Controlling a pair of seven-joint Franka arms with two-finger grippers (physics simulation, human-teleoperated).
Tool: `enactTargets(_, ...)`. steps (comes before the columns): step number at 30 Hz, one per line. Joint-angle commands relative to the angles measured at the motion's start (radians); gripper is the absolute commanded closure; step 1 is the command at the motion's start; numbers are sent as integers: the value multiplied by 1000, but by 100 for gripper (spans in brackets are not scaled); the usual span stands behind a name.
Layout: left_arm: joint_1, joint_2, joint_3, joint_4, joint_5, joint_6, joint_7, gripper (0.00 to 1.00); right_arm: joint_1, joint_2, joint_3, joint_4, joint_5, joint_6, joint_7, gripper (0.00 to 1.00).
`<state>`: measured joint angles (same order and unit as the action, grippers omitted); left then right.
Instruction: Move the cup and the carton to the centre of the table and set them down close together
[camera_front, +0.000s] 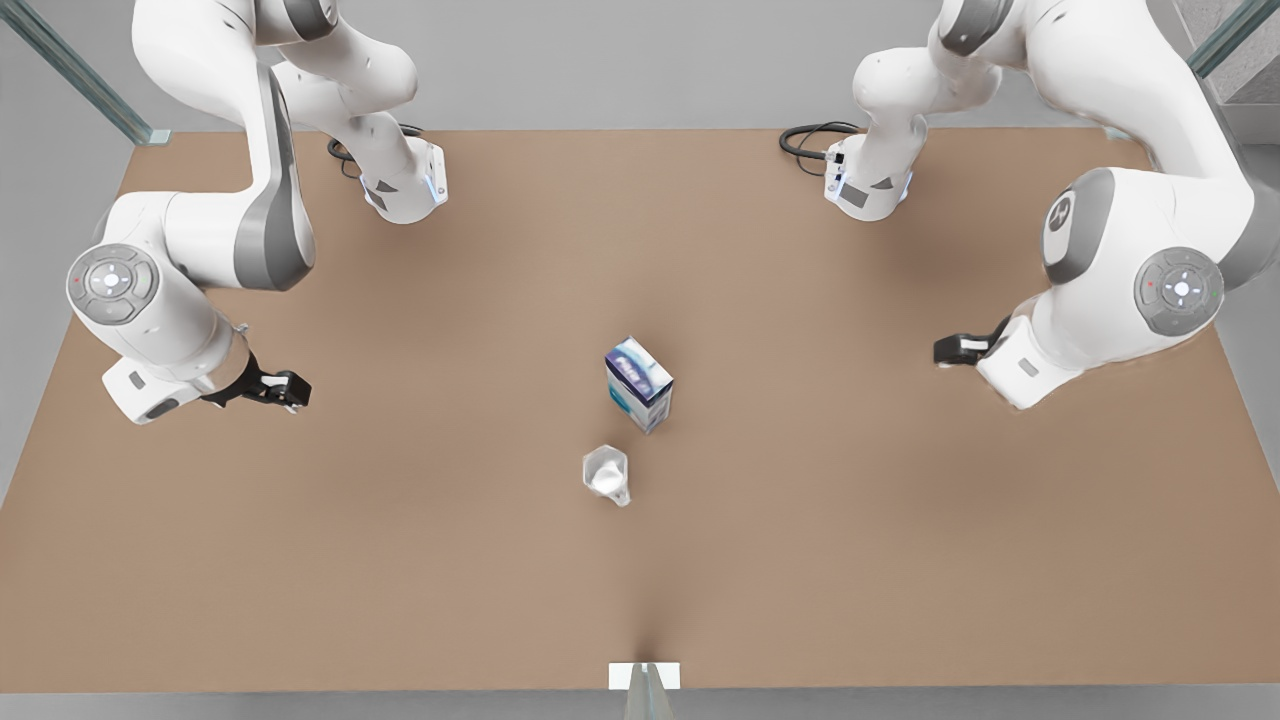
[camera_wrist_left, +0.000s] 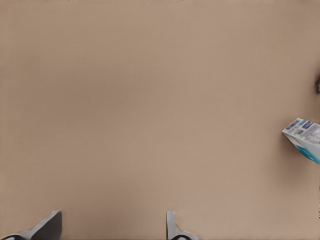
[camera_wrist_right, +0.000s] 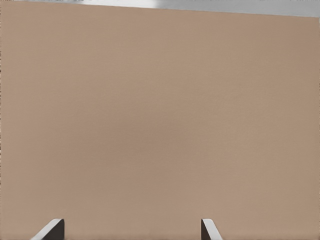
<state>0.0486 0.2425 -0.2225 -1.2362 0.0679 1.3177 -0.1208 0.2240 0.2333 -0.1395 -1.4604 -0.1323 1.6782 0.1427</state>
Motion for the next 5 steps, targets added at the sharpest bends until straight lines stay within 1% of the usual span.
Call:
enactTargets(1,-4,-32,0,-9,3,0,0,0,0,1,0,0,0,0,0,0)
enactTargets(3,2,-117,3,-46,3,17,0,0,0,1,0,0,0,0,0,0)
enactTargets(5,-4,-141,23,-62,1,15,0,0,0,1,0,0,0,0,0,0)
